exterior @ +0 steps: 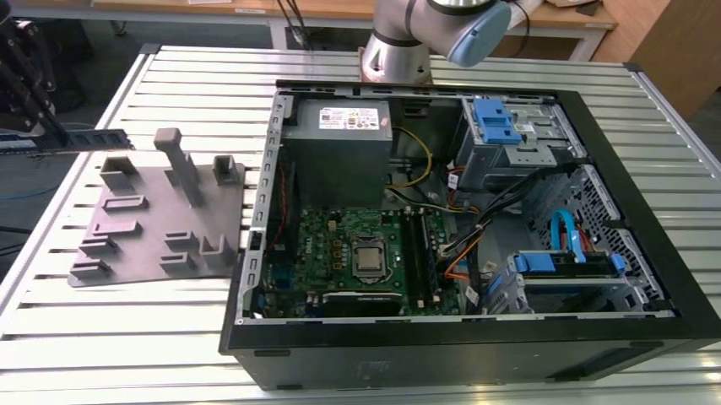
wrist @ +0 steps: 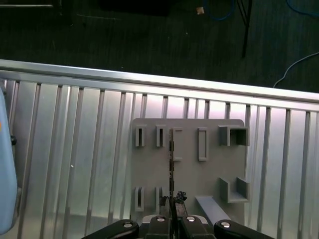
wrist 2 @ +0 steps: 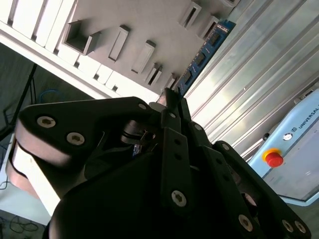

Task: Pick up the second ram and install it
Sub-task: 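Pick up the second ram and move it above second insertion slot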

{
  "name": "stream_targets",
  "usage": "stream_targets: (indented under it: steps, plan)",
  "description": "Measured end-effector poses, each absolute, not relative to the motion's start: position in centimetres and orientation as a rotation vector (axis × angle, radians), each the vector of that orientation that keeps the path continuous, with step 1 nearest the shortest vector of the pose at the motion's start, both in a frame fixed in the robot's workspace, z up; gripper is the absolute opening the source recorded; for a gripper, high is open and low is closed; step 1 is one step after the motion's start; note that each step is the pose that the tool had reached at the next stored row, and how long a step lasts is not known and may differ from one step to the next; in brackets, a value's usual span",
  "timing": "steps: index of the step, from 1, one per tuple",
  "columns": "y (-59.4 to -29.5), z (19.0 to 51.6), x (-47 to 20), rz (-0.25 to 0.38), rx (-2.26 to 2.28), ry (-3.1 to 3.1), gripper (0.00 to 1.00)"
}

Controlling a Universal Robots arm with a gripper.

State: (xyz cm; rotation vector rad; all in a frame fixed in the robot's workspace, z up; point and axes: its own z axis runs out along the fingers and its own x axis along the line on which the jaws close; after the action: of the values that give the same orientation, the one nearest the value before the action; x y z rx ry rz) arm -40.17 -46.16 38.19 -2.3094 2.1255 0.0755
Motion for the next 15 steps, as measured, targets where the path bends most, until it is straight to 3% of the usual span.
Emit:
stream_targets:
  steps: [15]
  plan:
    - [-46.2,40.6,-40.2,0.075,-2.309,2.126,0.14]
